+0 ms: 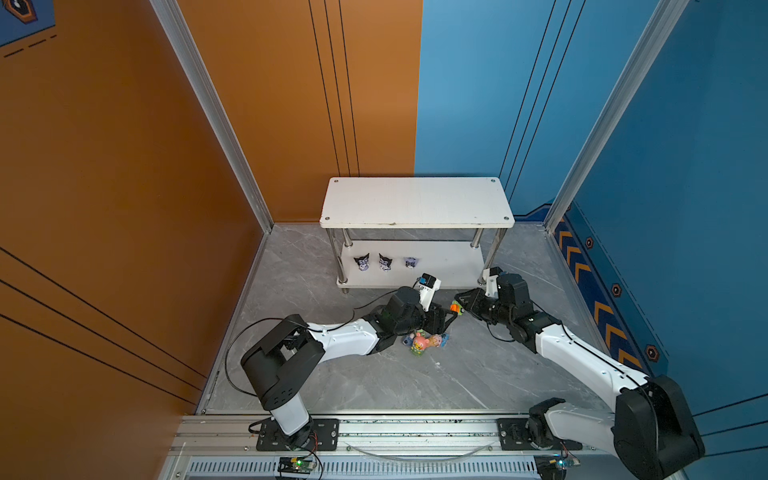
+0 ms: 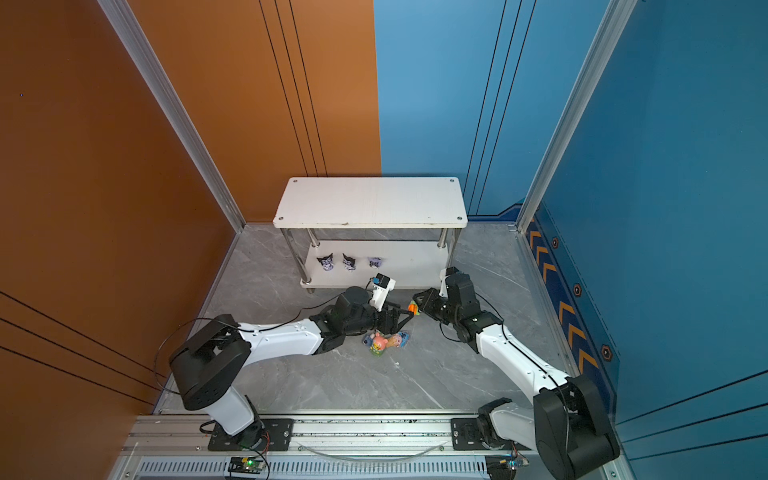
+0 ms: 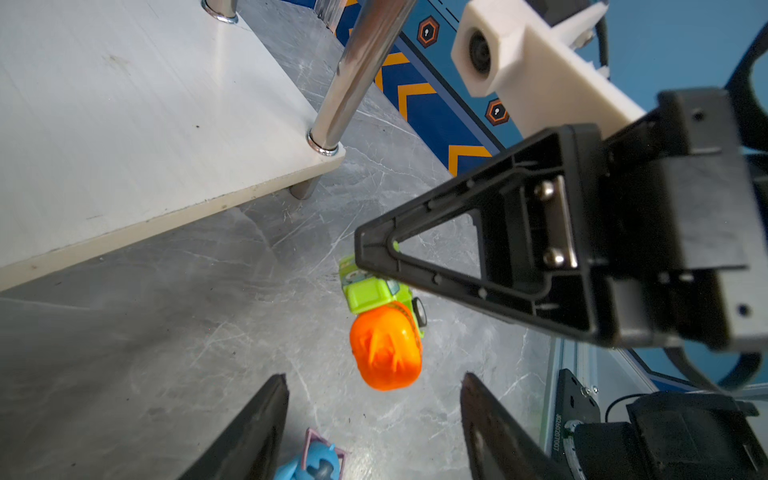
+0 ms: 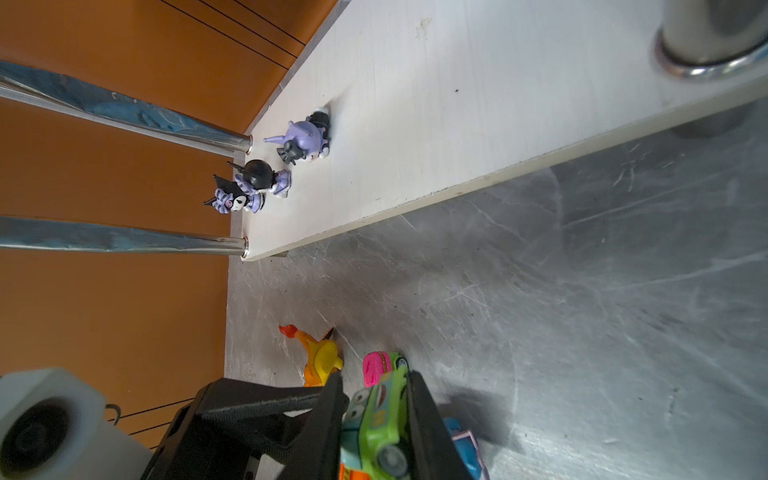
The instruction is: Place and organize the plastic toys onto the shelf
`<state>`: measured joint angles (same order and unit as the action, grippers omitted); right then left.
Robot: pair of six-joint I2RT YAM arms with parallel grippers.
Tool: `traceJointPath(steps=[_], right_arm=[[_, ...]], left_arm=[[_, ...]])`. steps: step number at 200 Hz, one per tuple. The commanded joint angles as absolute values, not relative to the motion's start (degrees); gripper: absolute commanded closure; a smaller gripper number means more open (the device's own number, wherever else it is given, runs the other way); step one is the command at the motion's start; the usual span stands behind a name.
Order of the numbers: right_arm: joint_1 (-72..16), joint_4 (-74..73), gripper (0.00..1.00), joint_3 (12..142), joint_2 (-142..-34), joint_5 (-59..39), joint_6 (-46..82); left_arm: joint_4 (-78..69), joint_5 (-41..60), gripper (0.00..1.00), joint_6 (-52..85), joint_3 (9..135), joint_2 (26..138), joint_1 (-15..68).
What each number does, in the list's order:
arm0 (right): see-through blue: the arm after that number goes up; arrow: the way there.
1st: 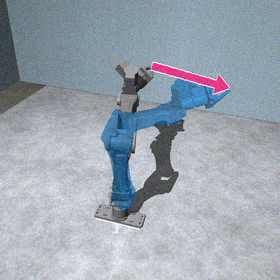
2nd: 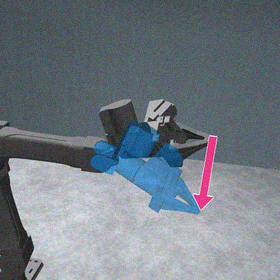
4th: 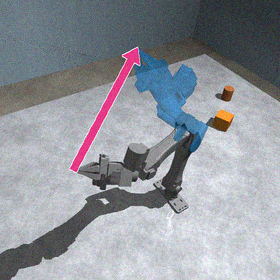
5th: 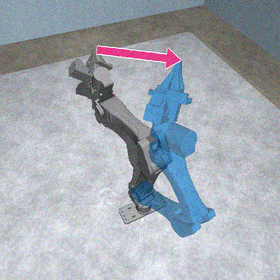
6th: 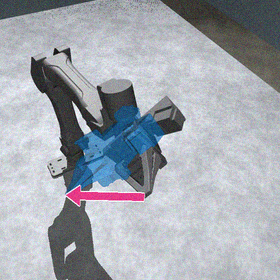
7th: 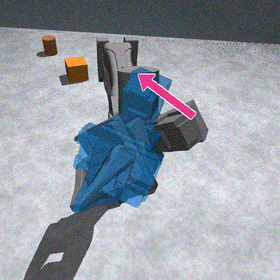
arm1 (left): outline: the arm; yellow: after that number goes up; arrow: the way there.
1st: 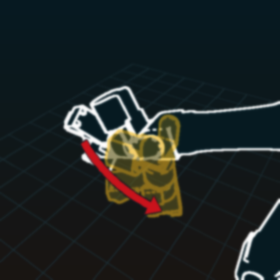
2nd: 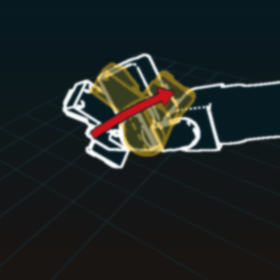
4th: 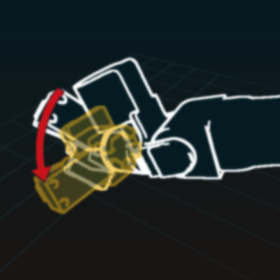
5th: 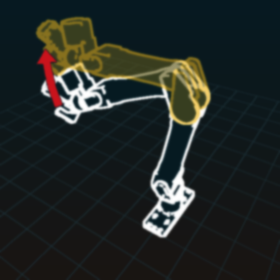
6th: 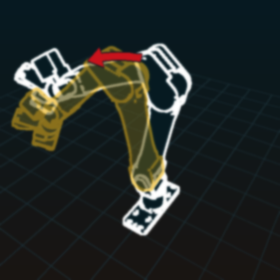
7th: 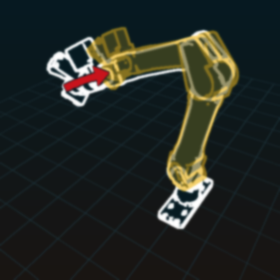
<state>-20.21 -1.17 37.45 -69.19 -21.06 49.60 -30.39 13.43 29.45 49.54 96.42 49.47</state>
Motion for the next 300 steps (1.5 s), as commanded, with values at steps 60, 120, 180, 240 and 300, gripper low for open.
traceJointPath(steps=[60,120,180,240,300], right_arm=[[-20.65,-2.63,0.78,36.8,-68.88,-21.97,50.45],[-20.83,-3.16,0.78,36.61,-68.81,-22.19,50.64],[-21.1,-3.69,0.78,36.49,-69.12,-22.74,50.74],[-21.27,-4.3,0.77,36.56,-70.04,-23.2,50.7],[-21.36,-4.4,0.77,36.68,-70.21,-23.51,50.62]], left_arm=[[-31.81,13.25,0.47,30.3,53.08,99.75,49.87],[-31.73,13.36,0.48,30.46,53.77,100.54,50.01],[-31.73,14.1,0.56,30.08,54.57,101.5,49.77],[-31.73,14.72,0.65,29.94,54.7,101.34,49.22],[-31.73,15.95,0.76,30.05,54.84,101.6,48.92]])
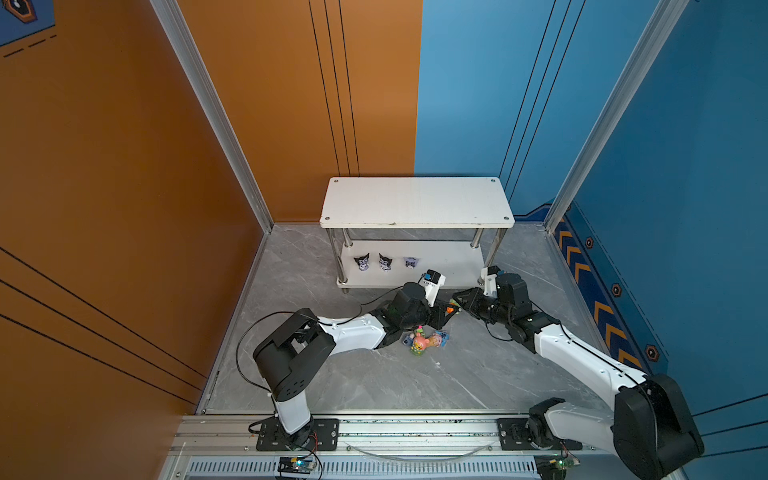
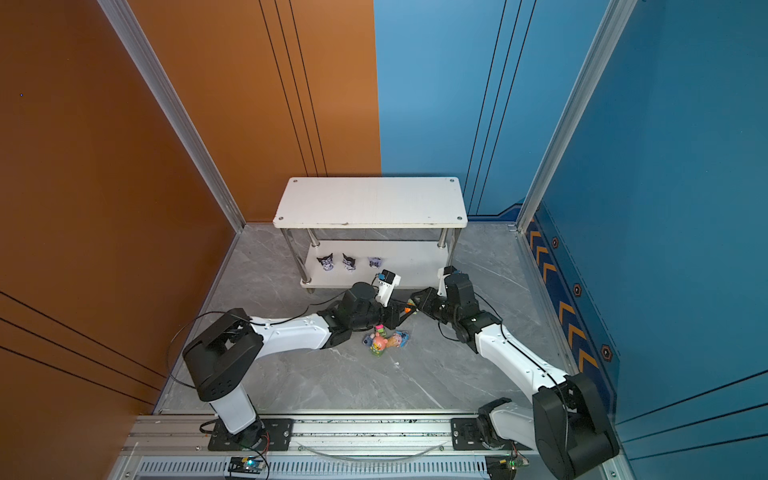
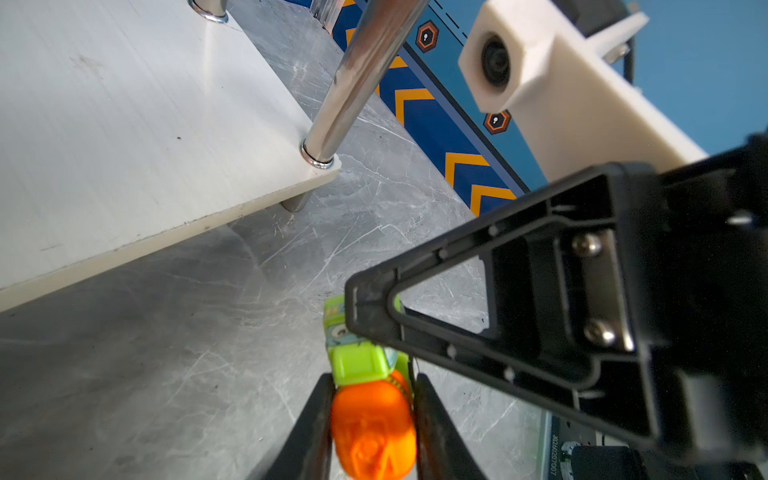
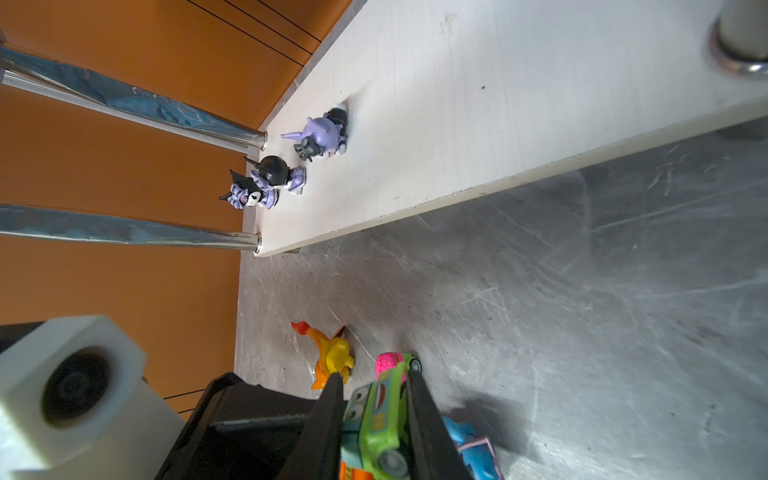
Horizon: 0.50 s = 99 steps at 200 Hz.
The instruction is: Place and organize the plastic toys onto the shelf
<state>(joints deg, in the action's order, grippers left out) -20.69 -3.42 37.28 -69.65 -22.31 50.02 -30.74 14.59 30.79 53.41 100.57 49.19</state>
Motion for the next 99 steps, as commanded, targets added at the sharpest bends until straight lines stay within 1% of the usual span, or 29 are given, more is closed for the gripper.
traceJointPath(steps=[1,10,18,37,53,73,99], right_arm=[[-21.36,-4.39,0.77,36.66,-70.22,-23.49,50.58],[-21.36,-4.39,0.76,36.62,-70.2,-23.64,50.45],[-21.4,-4.39,0.73,36.7,-70.15,-23.81,50.29],[-21.03,-2.49,0.57,37.31,-69.58,-23.55,48.66],[-20.04,1.41,0.47,38.46,-68.2,-22.1,45.99],[-17.5,7.23,0.42,40.05,-65.53,-20.41,42.75],[-12.71,16.31,0.4,42.86,-61.67,-17.41,37.81]], left_arm=[[-31.73,15.97,0.76,30.01,54.89,101.6,48.89],[-31.73,15.99,0.76,30.02,54.88,101.48,48.8],[-31.73,16.09,0.77,29.81,54.84,101.51,48.79],[-31.12,16.84,0.77,29.39,54.84,101.38,48.68],[-29.3,17.36,0.77,28.16,55.19,101.08,48.61],[-26.46,17.96,0.78,26.15,55.71,100.42,48.71],[-17.78,19.53,0.78,20.24,58.6,100.52,49.45]])
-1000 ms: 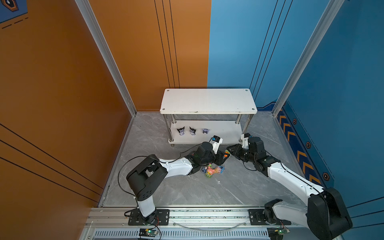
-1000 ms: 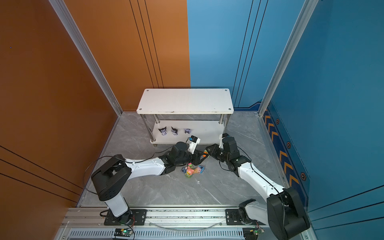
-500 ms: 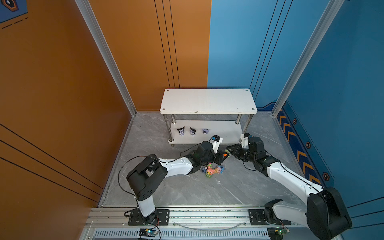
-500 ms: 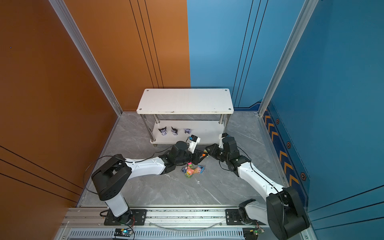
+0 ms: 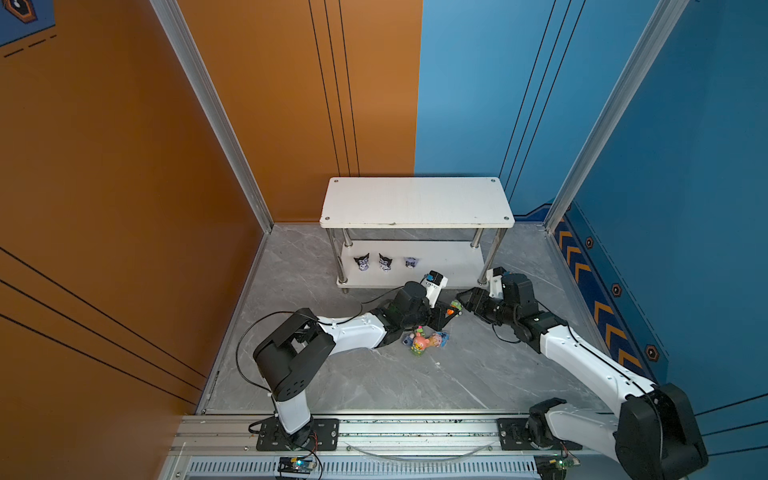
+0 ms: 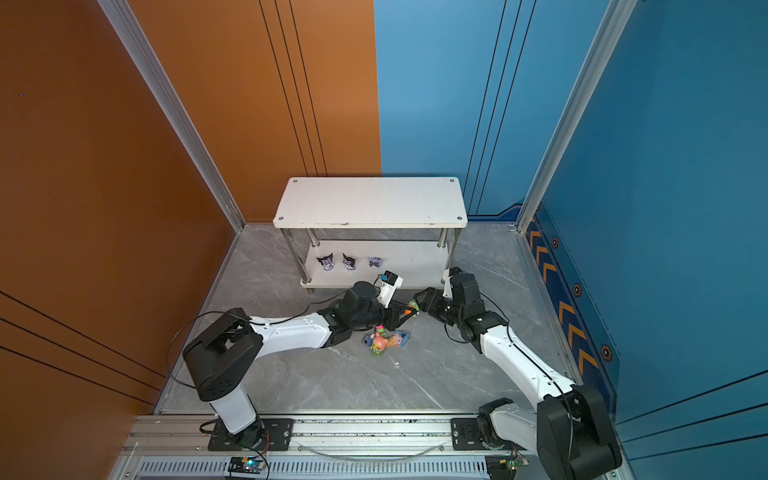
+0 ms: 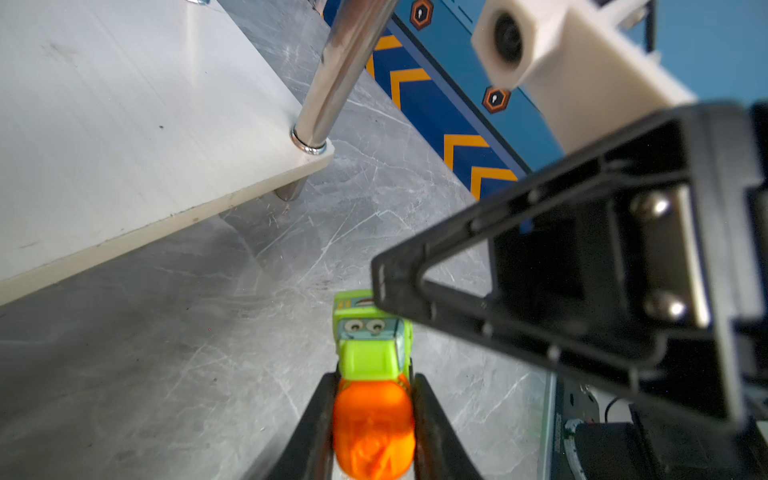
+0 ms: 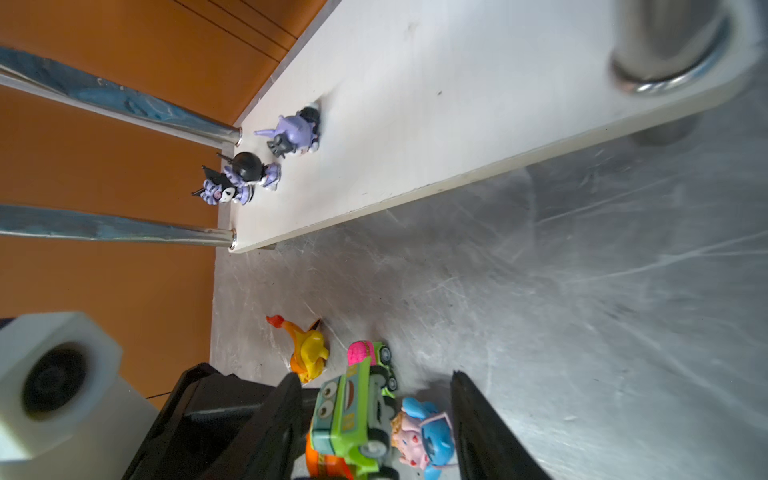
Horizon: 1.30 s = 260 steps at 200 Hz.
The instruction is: Place and organize the plastic toys onto the shelf
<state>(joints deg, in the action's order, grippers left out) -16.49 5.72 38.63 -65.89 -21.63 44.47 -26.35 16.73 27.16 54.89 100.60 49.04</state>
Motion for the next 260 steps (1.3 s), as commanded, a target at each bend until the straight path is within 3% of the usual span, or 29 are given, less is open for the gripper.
traceJointPath(steps=[1,31,61,91,145,189,260], right_arm=[[-12.51,16.77,0.4,42.96,-61.51,-17.14,37.58],[-7.39,30.37,0.4,47.6,-58.7,-7.65,30.59],[-2.31,33.31,0.41,47.31,-57.18,-8.43,28.83],[-0.72,33.31,0.41,46.21,-57.21,-9.61,28.46],[0.15,31.63,0.41,44.72,-57.69,-11.55,28.3],[0.42,30.15,0.41,43.07,-58.19,-12.7,28.5],[1.32,30.59,0.4,42.93,-59.06,-12.74,25.76]], left_arm=[[-17.02,19.57,0.78,19.79,59.49,100.53,49.51],[4.07,16.48,0.81,6.81,69.68,102.86,52.91],[17.35,14.64,0.83,-2.47,77.35,107.32,56.77],[18.87,17.04,0.73,-10.87,79.01,110.81,59.95],[28.31,11.9,0.73,-24.18,87.59,118.89,63.02],[31.49,11.78,0.72,-27.79,92.31,122.85,62.85],[31.68,11.52,0.62,-30.11,91.05,122.94,62.14]])
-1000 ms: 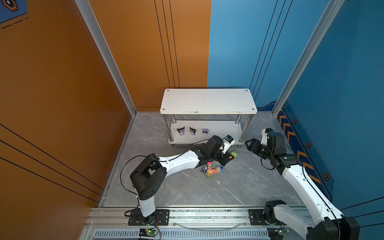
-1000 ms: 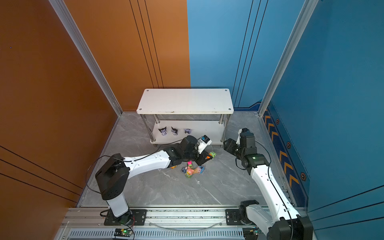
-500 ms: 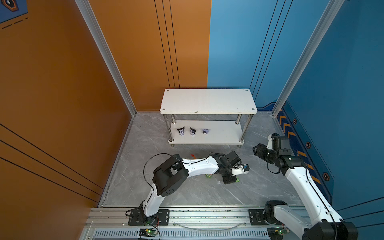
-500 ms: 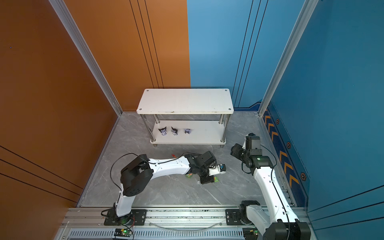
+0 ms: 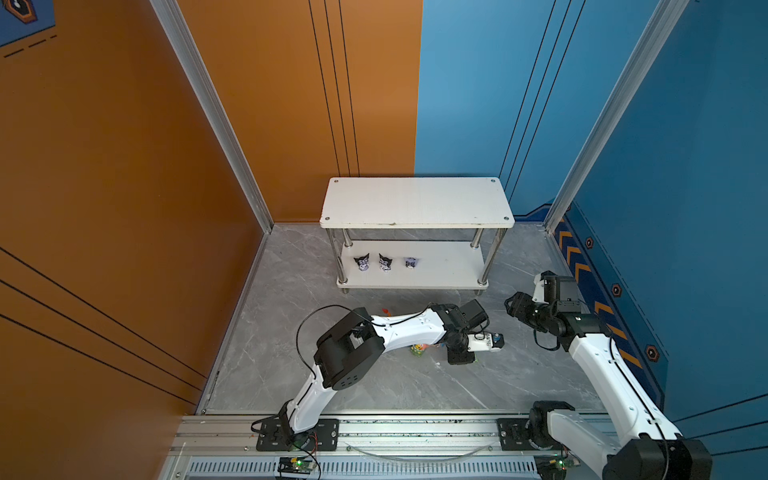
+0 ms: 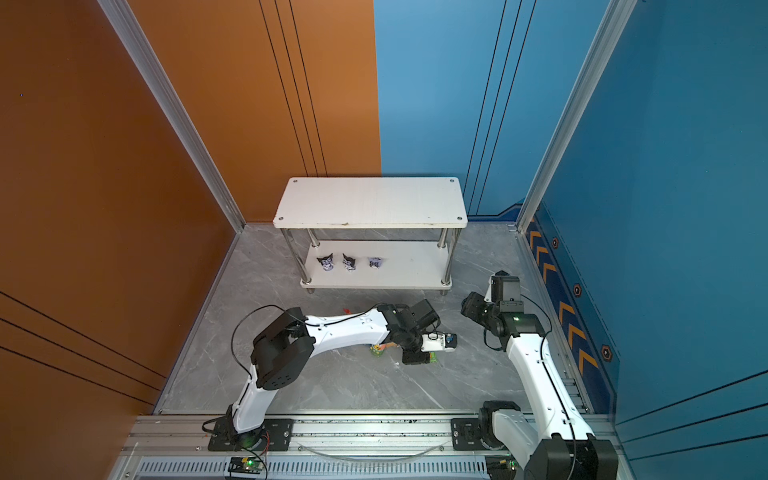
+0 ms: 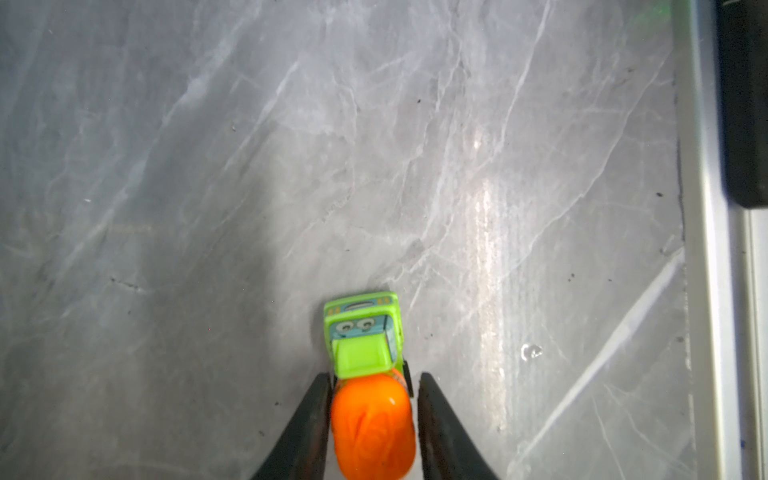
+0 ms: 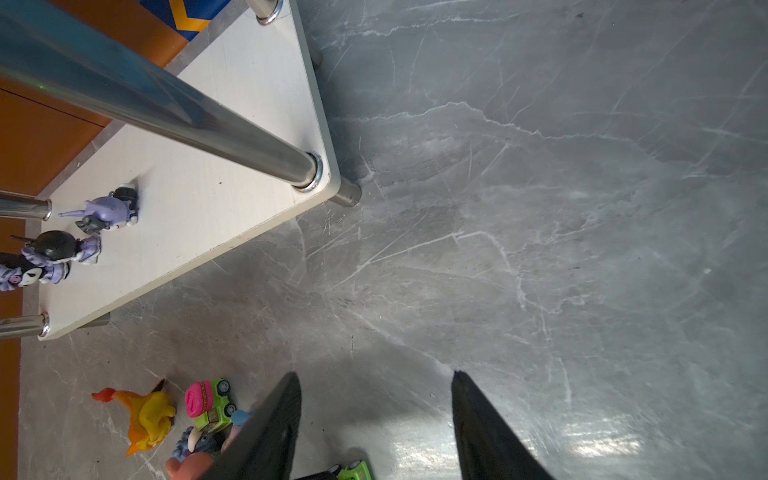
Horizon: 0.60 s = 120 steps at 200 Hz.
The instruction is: Place and organize the plastic toys onto the shelf
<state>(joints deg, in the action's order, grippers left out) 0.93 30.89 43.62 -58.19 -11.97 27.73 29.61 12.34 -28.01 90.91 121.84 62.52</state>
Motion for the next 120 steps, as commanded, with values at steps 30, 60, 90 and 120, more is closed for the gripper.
traceJointPath(steps=[30,60,90,120], right_arm=[[1.4,30.66,0.4,42.89,-59.13,-12.83,25.04],[1.32,31.11,0.38,42.71,-59.26,-13.54,22.15],[-1.54,32.12,0.34,43.44,-61.56,-18.92,17.63],[-11.23,31.65,0.29,44.98,-63.83,-23.09,14.0]], left_arm=[[31.93,11.22,0.53,-30.37,90.64,121.75,61.49],[27.69,11.5,0.4,-28.89,86.57,115.22,60.0],[22.54,11.73,0.33,-26.51,79.54,105.18,57.15],[16.31,13.0,0.33,-22.41,70.41,92.65,53.12]])
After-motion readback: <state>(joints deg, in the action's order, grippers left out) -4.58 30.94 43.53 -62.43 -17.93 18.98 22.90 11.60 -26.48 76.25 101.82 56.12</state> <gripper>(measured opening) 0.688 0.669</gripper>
